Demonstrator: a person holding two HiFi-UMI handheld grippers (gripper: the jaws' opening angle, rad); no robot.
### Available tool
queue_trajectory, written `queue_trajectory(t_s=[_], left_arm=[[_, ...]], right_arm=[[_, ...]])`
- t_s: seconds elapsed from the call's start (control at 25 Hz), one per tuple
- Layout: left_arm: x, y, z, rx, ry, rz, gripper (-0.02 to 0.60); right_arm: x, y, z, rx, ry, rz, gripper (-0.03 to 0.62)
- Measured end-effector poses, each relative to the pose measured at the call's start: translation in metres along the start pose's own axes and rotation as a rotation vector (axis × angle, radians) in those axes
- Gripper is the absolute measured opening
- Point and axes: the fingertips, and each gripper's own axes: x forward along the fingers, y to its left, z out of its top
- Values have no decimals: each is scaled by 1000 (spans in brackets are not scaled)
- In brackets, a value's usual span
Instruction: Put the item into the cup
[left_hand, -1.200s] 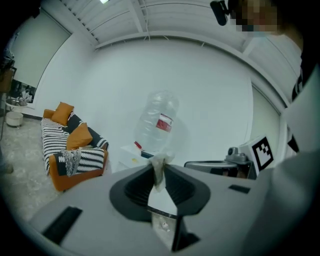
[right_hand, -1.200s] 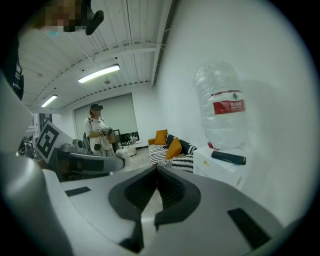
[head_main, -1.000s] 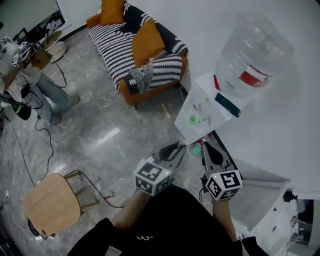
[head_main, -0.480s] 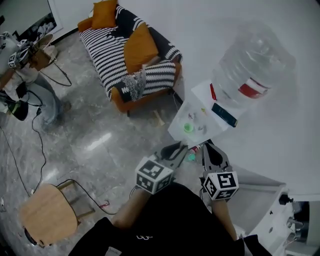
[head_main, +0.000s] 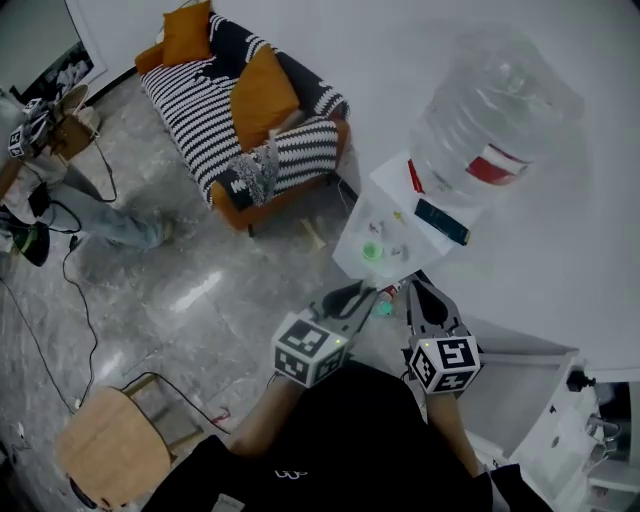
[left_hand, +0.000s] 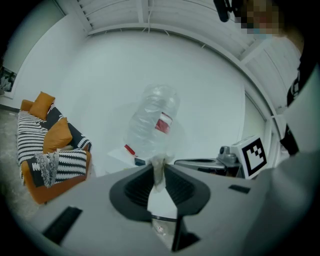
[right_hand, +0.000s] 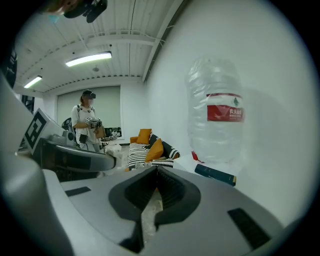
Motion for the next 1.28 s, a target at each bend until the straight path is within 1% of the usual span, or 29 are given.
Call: queue_trajectory(t_s=[0.24, 0.48, 0.64, 0.72, 0.8, 0.88, 1.0, 1.28], left_arm=[[9, -7, -14, 17, 52, -47, 69], [13, -10, -14, 14, 65, -46, 69], [14, -17, -24, 13, 97, -67, 69], [16, -18, -26, 3, 107, -65, 69], [17, -18, -30, -24, 117, -57, 69], [19, -18, -38, -47, 134, -62, 69], [20, -17, -45, -59, 163, -69, 69], [29, -8, -68, -54, 239, -62, 69]], right_arm=[[-6, -12, -11, 34, 14, -43, 9], [-11, -15, -13, 47, 1, -60, 9], [-16, -14, -14, 73, -9, -56, 9], [-18, -15, -16, 96, -25, -47, 9], [-21, -17, -22, 128, -35, -44, 9], [-24, -20, -36, 162, -16, -55, 9], [-24, -19, -51, 196, 19, -57, 9], [-21, -15, -68, 205, 62, -17, 8]])
